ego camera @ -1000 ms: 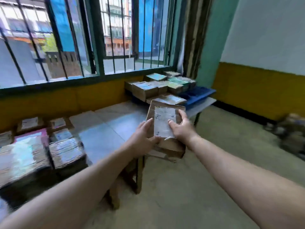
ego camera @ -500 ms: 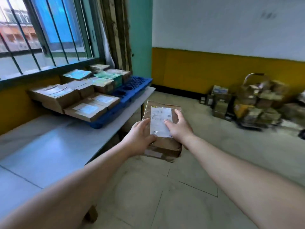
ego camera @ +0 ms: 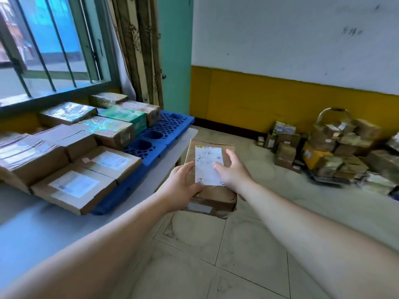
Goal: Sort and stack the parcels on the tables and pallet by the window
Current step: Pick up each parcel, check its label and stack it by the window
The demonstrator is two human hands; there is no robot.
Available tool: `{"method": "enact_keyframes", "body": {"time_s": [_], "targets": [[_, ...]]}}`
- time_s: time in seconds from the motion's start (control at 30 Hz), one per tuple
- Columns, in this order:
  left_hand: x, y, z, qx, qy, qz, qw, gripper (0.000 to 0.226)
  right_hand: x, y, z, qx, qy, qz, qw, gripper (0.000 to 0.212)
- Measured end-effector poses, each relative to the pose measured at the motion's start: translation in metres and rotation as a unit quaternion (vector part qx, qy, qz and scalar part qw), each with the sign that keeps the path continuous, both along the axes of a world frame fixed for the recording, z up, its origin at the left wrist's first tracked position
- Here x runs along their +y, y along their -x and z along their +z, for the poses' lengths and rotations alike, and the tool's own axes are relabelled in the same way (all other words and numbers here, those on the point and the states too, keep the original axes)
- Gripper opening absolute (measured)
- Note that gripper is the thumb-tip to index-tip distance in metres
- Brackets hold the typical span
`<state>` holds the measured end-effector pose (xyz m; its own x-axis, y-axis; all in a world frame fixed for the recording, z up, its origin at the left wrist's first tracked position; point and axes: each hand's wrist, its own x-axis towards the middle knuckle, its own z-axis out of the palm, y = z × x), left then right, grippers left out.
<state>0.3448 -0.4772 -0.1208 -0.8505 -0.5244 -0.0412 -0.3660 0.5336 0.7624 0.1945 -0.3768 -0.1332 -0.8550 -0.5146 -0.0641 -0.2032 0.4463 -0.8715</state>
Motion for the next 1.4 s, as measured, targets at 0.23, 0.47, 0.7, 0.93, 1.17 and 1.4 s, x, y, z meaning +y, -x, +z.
{"method": "enact_keyframes", "body": {"time_s": [0.23, 0.47, 0.7, 0.93, 1.17, 1.4], "targets": [[-0.056, 0.081, -0.006, -0.025, -0.004, 0.064, 0.998, 0.076, -0.075, 0.089, -0.012, 0.013, -0.016, 0.053, 0.998, 0.07], [-0.102, 0.155, -0.003, -0.038, -0.024, 0.159, 0.986, 0.078, -0.157, 0.178, -0.008, 0.026, -0.035, 0.16, 0.986, 0.071], [-0.163, 0.149, -0.01, -0.032, -0.054, 0.258, 0.964, 0.079, -0.256, 0.181, -0.011, 0.049, -0.071, 0.291, 0.953, 0.069], [-0.218, 0.132, -0.032, -0.063, -0.061, 0.323, 0.942, 0.076, -0.339, 0.164, -0.024, 0.065, -0.119, 0.393, 0.91, 0.069], [-0.244, 0.131, -0.049, -0.101, -0.081, 0.386, 0.913, 0.079, -0.398, 0.158, -0.037, 0.068, -0.15, 0.484, 0.86, 0.071], [-0.254, 0.147, -0.052, -0.134, -0.071, 0.458, 0.876, 0.078, -0.445, 0.16, -0.049, 0.073, -0.143, 0.562, 0.811, 0.075]]}}
